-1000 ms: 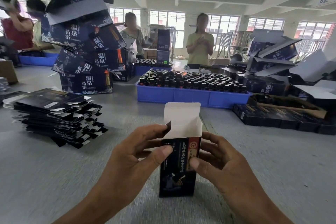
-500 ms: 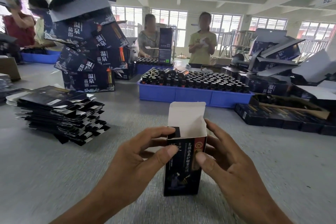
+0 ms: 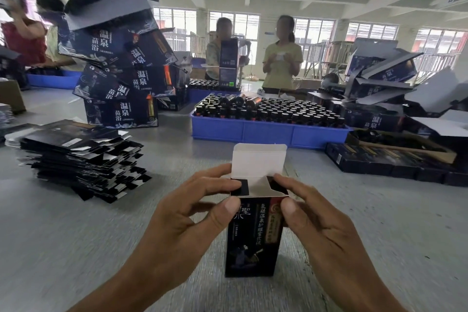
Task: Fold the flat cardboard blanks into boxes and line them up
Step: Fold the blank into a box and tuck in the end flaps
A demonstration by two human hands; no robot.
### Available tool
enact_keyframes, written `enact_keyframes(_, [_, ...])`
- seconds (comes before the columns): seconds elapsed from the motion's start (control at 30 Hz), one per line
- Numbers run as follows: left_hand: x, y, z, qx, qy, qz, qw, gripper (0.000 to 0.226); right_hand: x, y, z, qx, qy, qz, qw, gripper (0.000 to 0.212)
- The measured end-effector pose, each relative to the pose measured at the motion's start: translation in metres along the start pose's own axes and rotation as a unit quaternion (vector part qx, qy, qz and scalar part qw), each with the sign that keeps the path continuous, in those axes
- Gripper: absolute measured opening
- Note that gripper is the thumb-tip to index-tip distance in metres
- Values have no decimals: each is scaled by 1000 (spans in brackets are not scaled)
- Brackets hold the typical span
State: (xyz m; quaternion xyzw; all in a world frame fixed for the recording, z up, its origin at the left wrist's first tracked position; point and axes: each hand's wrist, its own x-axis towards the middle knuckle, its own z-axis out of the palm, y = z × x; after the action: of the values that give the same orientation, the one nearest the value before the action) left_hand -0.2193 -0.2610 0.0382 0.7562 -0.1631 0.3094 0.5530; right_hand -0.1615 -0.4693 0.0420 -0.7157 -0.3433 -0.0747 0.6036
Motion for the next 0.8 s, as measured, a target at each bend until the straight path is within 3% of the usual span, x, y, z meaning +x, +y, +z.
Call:
enact_keyframes(0.43, [1,5,2,47,23,22,998,23,-1,-3,4,16,42,-23,999,28])
enact_keyframes(0.63, [1,6,2,55,20,29,998,24,-3,-4,2,13,47,-24,999,47])
enact_keyframes(0.8, [0,9,2,52,18,26,998,24,-5,-8,3,-16,75,-33,996,31])
